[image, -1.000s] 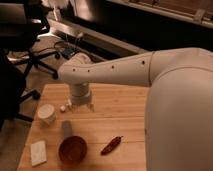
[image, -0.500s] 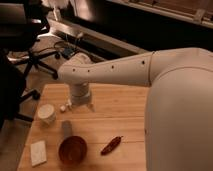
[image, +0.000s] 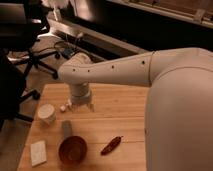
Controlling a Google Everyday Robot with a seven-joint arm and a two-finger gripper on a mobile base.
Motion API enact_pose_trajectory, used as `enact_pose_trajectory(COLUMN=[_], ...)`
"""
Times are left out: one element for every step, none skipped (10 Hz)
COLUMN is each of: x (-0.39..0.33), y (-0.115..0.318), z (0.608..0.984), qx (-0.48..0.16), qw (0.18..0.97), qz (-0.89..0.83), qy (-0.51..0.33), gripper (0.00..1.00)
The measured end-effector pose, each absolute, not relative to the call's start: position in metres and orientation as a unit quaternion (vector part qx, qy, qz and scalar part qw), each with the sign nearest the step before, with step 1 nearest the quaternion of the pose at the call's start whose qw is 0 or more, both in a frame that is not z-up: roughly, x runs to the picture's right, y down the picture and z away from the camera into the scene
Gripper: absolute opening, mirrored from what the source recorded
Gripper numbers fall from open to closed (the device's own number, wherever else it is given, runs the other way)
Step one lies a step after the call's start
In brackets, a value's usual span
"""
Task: Place the ceramic cup in the ceramic bowl
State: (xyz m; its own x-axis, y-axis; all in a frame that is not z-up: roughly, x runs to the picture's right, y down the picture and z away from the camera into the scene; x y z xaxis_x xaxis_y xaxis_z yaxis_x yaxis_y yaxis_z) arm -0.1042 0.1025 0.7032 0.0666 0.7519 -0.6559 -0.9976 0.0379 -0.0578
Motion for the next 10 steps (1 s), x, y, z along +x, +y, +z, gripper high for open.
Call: enact_pose_trajectory(x=[-0.104,-0.104,-0.104,-0.104,-0.104,-0.104,-0.105,-0.113,-0.127,-0.144], y=[0.103,0.103,0.103,0.103,0.103,0.102,0.101,0.098,0.095,0.092], z=[0.703,0.703,0.703,0.703,0.703,0.703,0.704,0.707,0.71,0.713], qx=[-0.263,-0.263,-0.263,-0.263,-0.263,-0.262,-0.261,-0.26,-0.262,-0.265], qw=[0.681,0.681,0.681,0.681,0.681,0.682,0.682,0.688,0.695,0.705], qz=[0.642,0.642,0.642,0.642,0.642,0.642,0.642,0.639,0.634,0.625], qy=[0.234,0.234,0.234,0.234,0.234,0.234,0.232,0.225,0.214,0.203], gripper=[0.65,0.65,0.65,0.65,0.65,0.65,0.65,0.65,0.65,0.65])
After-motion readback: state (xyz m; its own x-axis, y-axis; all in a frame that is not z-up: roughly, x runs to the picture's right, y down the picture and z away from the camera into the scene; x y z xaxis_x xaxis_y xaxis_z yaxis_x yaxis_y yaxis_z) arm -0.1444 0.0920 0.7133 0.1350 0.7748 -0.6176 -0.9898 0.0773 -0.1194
